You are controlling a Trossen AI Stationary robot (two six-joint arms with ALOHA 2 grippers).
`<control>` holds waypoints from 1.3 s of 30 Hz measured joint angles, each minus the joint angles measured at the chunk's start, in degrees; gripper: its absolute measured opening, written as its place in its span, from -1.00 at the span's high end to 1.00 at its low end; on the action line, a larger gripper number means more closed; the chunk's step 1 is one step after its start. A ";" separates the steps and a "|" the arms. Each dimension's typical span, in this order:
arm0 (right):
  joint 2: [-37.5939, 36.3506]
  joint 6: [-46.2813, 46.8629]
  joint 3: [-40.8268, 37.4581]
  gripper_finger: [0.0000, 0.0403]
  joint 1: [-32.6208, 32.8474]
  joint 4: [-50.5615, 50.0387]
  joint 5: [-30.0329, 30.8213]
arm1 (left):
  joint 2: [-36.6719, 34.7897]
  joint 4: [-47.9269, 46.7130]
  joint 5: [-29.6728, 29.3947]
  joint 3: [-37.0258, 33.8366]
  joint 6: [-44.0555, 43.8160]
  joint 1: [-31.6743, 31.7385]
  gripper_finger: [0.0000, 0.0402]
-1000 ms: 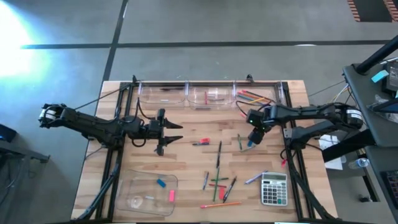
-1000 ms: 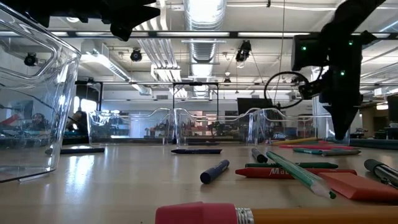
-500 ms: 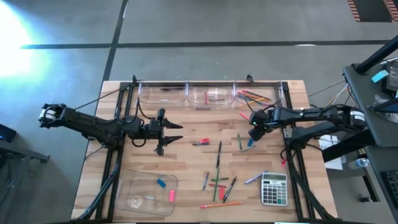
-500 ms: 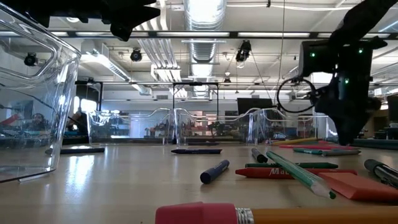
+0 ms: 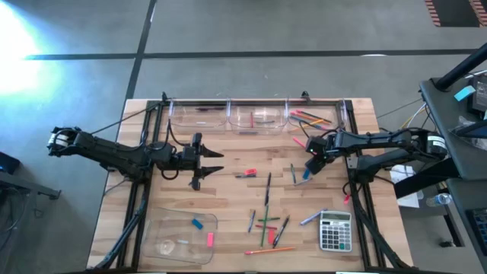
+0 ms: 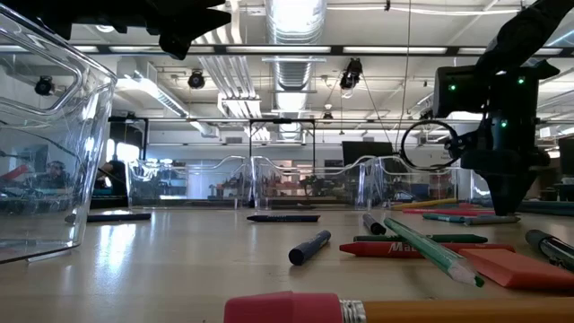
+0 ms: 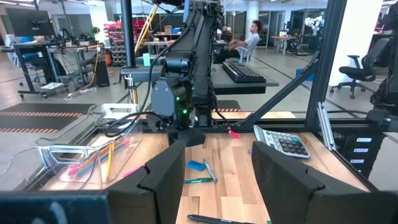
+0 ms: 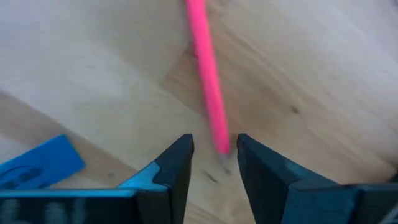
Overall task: Sort crayons/erasers/pens/pencils in bins
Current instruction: Put the pink pencil into the top right transparent bin
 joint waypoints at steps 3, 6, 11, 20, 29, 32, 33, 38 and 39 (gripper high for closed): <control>0.00 -0.24 -0.01 0.48 0.00 0.88 -2.03 | 0.01 0.00 0.00 0.00 0.00 0.00 0.14; 0.00 -0.25 -0.01 0.59 0.00 1.28 -3.96 | 0.00 0.00 0.00 -0.02 0.00 0.00 0.14; 0.02 -0.57 -0.01 0.75 0.00 1.43 -7.48 | 0.00 -0.01 0.00 -0.04 0.00 0.00 0.14; 0.24 -1.74 -0.03 0.94 0.07 1.04 -7.99 | 0.00 0.00 0.00 -0.04 0.00 0.00 0.14; -1.00 -1.52 2.36 0.95 0.19 -0.13 -9.82 | 0.00 -0.04 0.00 -0.17 0.02 -0.02 0.14; -1.27 -1.69 4.32 0.95 0.46 0.45 -9.59 | 0.00 -0.06 0.00 -0.17 0.02 -0.02 0.14; -1.25 -1.71 4.67 0.95 0.69 0.27 -9.18 | 0.00 -0.11 0.00 -0.17 0.00 -0.02 0.14; -1.27 -1.70 6.82 0.96 2.58 0.24 -8.78 | 0.00 -1.36 0.00 -0.17 -0.85 -0.02 0.14; -1.27 -1.69 7.14 0.96 2.99 0.13 -8.61 | 0.00 -1.36 0.00 -0.17 -1.18 -0.02 0.14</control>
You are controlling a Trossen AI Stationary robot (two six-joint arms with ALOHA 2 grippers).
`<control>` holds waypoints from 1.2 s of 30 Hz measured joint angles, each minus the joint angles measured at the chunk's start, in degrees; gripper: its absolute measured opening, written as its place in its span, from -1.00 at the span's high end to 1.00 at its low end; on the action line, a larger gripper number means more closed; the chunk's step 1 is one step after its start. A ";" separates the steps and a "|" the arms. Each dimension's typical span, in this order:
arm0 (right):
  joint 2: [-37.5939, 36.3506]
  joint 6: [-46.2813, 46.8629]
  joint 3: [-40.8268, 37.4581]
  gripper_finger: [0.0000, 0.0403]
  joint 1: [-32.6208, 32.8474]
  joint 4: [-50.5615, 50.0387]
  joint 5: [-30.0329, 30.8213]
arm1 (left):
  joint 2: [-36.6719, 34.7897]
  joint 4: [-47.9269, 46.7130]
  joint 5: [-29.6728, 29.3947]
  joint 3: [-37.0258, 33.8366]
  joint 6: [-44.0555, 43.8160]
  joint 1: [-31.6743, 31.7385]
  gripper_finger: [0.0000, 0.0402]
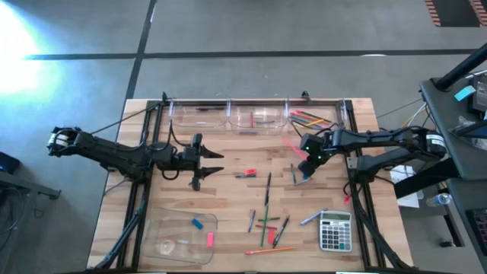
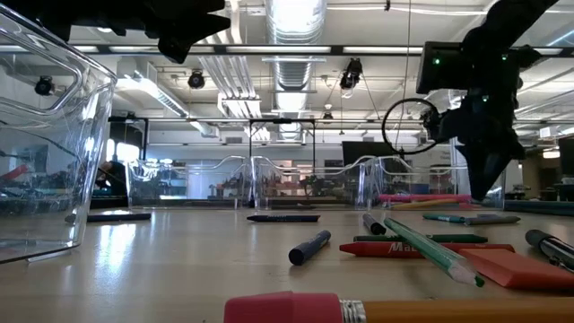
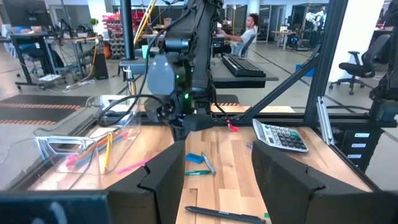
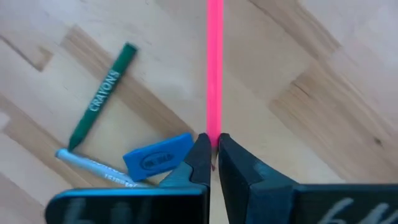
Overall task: Sort crayons/erasers/pens/pencils in bins
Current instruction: Put the pink pencil into the top right transparent bin
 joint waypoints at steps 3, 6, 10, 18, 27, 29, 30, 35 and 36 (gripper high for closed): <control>-0.03 0.00 1.34 0.96 1.23 -0.01 0.11 | 0.02 0.02 0.00 0.00 -0.11 0.00 0.14; -0.26 0.00 2.84 0.96 2.28 -0.25 0.25 | 0.00 0.03 0.00 0.02 -0.11 0.00 0.14; -1.17 -0.02 5.31 0.96 3.61 -1.57 0.42 | 0.00 0.04 0.00 0.02 -0.13 0.00 0.14; -7.49 0.33 8.31 0.96 2.25 -3.36 6.84 | 0.00 -0.07 0.00 0.09 -0.19 0.02 0.14; -13.13 -0.10 8.58 0.96 -7.06 -5.85 14.53 | 0.00 0.00 0.00 0.13 -0.17 0.02 0.14; -12.51 -0.94 8.58 0.96 -10.47 -6.82 14.72 | 0.00 0.12 0.00 0.17 -0.17 0.02 0.14; -11.94 -1.75 8.58 0.96 -12.20 -7.31 14.74 | 0.00 0.25 0.00 0.17 -0.16 0.02 0.14; -7.35 -6.64 9.13 0.98 -19.96 -9.31 14.28 | 0.00 0.31 0.00 0.22 -0.15 0.02 0.14; -6.26 -7.60 9.67 0.98 -21.13 -9.34 14.26 | 0.00 0.33 0.00 0.22 -0.15 0.02 0.14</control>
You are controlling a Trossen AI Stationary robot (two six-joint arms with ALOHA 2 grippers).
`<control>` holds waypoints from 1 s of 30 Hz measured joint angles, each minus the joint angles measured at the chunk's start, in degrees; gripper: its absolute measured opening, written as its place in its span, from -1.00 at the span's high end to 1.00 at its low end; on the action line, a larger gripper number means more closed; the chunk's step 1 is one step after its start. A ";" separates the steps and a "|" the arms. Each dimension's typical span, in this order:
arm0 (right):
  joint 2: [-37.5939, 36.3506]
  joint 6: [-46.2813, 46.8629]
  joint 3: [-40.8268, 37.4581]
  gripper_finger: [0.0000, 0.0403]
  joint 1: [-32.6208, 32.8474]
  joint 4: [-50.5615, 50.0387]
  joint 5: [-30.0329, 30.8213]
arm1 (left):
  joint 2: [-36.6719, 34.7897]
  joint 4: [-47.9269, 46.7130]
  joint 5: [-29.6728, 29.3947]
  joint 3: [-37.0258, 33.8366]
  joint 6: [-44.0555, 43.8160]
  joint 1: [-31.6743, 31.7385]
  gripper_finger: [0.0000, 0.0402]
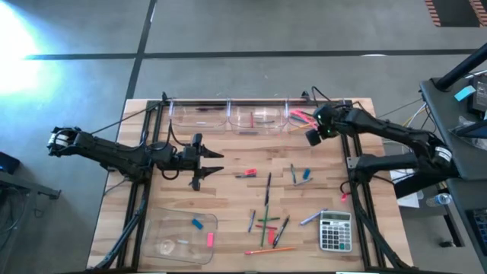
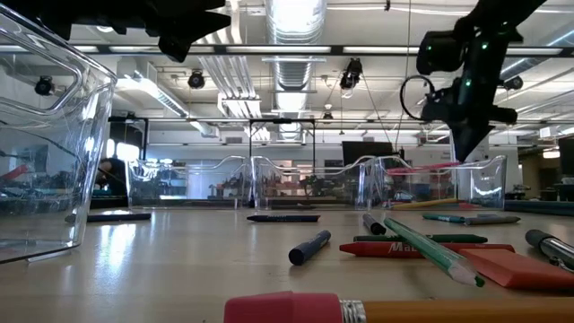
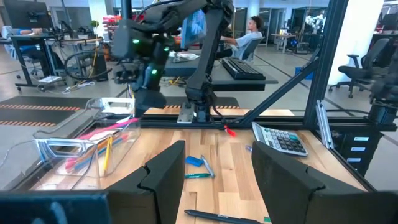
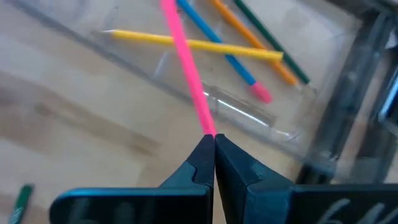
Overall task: Sort crayons/erasers/pens/pencils in bins
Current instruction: Put the pink pencil into the top right transparent bin, then put the gray pen into the top left transparent bin
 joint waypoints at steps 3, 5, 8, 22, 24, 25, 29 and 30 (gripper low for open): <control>3.47 -3.04 2.64 0.98 -2.56 -0.21 0.01 | 0.00 -0.02 0.00 0.00 0.00 0.00 0.14; 5.87 -4.44 5.16 0.97 -3.44 -0.73 0.05 | 0.00 -0.04 0.00 0.00 0.00 0.00 0.14; 9.47 -5.91 9.59 0.97 -3.85 -2.44 0.57 | 0.00 -0.17 -0.01 0.00 0.00 0.00 0.14; 13.55 -7.20 21.42 0.96 11.40 -15.87 -0.48 | 0.02 -1.52 0.00 -0.11 -0.02 -0.02 0.14; 12.37 -5.39 20.57 0.96 16.53 -16.01 -0.50 | 0.02 -1.51 -0.01 -0.11 -0.04 -0.02 0.14; 11.77 -4.54 20.00 0.96 18.89 -15.83 -0.52 | 0.02 -1.54 0.00 -0.13 -0.07 -0.02 0.14; 9.85 0.92 16.80 0.95 28.22 -13.99 -2.01 | 0.02 -1.53 0.00 -0.13 -1.51 -0.02 0.14; 9.64 2.08 15.93 0.94 30.41 -13.25 -2.95 | 0.02 -1.51 0.00 -0.13 -1.55 -0.02 0.14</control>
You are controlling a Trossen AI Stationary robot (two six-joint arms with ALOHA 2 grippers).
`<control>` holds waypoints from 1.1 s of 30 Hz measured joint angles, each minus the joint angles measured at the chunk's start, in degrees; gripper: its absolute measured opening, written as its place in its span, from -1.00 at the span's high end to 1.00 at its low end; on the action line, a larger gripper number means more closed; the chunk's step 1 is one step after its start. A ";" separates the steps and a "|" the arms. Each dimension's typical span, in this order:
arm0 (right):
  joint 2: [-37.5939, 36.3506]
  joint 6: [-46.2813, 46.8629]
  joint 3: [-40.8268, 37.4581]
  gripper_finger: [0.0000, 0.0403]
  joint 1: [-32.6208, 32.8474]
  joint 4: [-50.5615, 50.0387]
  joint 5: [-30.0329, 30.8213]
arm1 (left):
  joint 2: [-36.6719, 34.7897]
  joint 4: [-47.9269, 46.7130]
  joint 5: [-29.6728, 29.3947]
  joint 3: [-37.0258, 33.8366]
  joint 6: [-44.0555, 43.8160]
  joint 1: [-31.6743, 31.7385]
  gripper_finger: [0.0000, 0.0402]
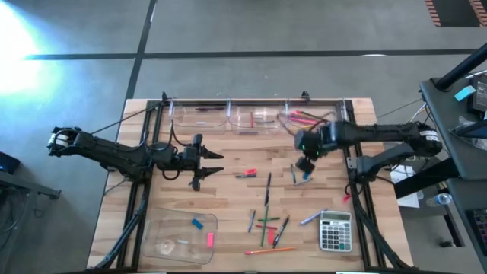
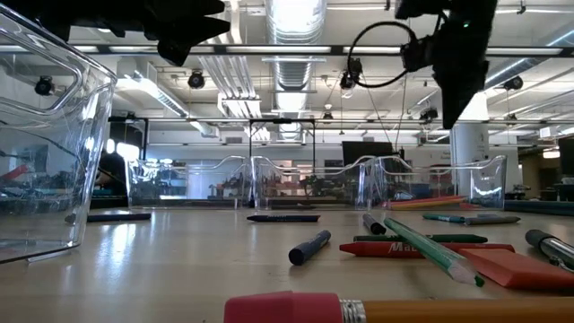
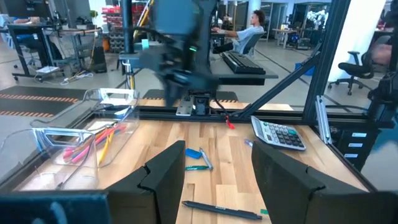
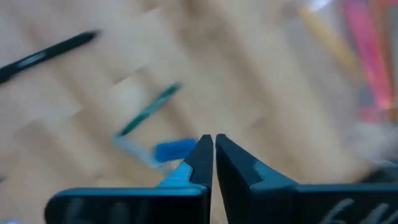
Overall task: Sort crayons/erasers/pens/pencils in bins
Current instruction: Put the gray pen into the top left transparent bin
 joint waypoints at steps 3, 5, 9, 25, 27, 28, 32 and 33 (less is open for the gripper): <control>-0.12 3.98 -2.55 0.84 6.29 3.16 -2.81 | -0.01 0.01 -0.01 0.00 -0.03 -0.03 0.14; 0.08 6.36 -4.02 0.72 10.20 6.32 -3.96 | 0.00 0.01 0.00 0.00 -0.05 -0.09 0.14; 0.20 8.88 -6.68 0.43 16.66 16.99 -4.80 | -0.02 0.03 0.00 0.00 -0.15 -0.28 0.14; 8.46 6.52 -7.58 0.07 35.42 27.18 -6.28 | 0.00 -0.50 0.00 -0.17 -0.13 -0.35 0.14; 10.76 6.60 -7.58 0.07 36.48 27.18 -6.24 | 0.00 -0.56 -0.01 -0.17 -0.14 -0.35 0.14; 12.05 6.64 -7.58 0.07 36.89 27.15 -6.15 | 0.00 -0.56 0.00 -0.17 -0.14 -0.35 0.14; 17.11 6.81 -7.54 0.07 38.14 27.43 -9.36 | 0.00 -0.56 0.00 -0.17 -0.15 -0.35 0.14; 18.25 6.81 -7.31 0.07 38.24 27.48 -11.10 | 0.00 -0.56 0.00 -0.17 -0.13 -0.35 0.14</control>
